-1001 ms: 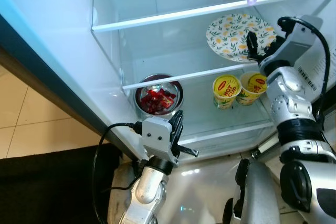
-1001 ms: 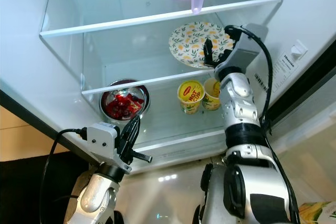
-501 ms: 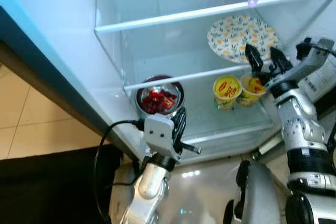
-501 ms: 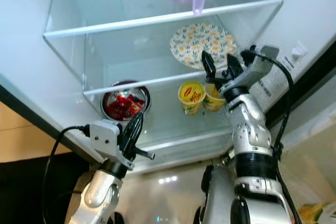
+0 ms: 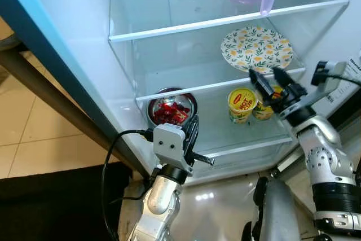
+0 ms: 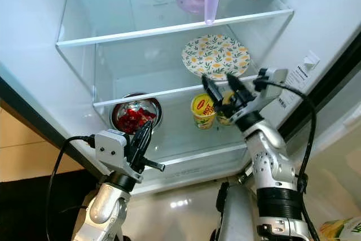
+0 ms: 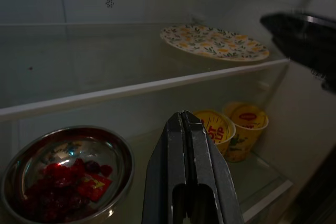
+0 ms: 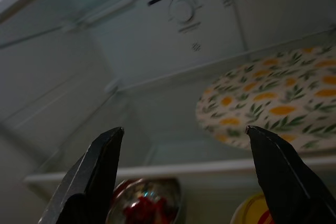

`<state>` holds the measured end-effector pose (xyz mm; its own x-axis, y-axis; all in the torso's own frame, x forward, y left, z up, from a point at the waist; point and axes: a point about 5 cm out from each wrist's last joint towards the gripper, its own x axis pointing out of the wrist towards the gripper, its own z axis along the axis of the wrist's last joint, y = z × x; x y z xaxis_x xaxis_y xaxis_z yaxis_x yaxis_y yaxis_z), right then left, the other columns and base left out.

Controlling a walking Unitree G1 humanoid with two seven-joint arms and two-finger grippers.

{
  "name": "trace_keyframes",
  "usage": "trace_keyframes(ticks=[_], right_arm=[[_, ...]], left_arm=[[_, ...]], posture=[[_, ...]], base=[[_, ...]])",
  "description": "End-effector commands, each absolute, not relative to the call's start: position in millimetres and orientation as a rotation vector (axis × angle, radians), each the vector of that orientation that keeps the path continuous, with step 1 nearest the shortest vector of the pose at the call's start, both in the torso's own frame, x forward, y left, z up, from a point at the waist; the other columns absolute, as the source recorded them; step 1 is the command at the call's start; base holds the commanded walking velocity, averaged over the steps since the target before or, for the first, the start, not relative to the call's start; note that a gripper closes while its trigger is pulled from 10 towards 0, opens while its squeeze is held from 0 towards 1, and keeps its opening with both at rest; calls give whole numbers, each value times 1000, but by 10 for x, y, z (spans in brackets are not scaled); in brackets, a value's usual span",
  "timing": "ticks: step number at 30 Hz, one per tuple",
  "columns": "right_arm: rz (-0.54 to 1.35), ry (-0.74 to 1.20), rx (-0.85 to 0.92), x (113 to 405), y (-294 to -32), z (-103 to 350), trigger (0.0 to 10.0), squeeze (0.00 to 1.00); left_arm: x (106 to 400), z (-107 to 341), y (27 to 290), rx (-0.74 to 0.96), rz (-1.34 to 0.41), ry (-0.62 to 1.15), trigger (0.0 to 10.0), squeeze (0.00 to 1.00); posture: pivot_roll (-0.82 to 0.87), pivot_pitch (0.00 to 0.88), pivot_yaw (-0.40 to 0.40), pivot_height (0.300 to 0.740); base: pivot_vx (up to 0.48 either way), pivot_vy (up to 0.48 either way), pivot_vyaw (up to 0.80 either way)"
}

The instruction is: Restocking fridge

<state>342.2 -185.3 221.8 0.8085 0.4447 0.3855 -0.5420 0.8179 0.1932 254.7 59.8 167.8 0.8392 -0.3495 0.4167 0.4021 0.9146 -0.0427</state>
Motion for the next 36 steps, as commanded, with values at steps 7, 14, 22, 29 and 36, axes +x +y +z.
trace_keyframes(ticks=[7,14,22,29,36], right_arm=[[708,-258,299,3226,-1774,1990,10000,0],[706,-155,302,3177,-1735,1760,10000,0],[733,-42,336,3100,-1677,1426,10000,0],[744,13,354,3072,-1661,1262,10000,0],[736,42,359,3077,-1670,1166,10000,0]], left_arm=[[2541,1609,593,-139,-406,-400,10000,0],[2555,1596,648,-125,-399,-401,10000,0],[2509,1507,671,-116,-397,-379,10000,0],[2428,1410,682,-111,-407,-351,10000,0],[2393,1339,697,-99,-418,-331,10000,0]], posture=[[16,204,57,391],[-3,191,48,391],[-10,178,45,391],[-9,165,43,415],[-13,156,49,445]], base=[[0,0,0],[0,0,0],[0,0,0],[0,0,0],[0,0,0]])
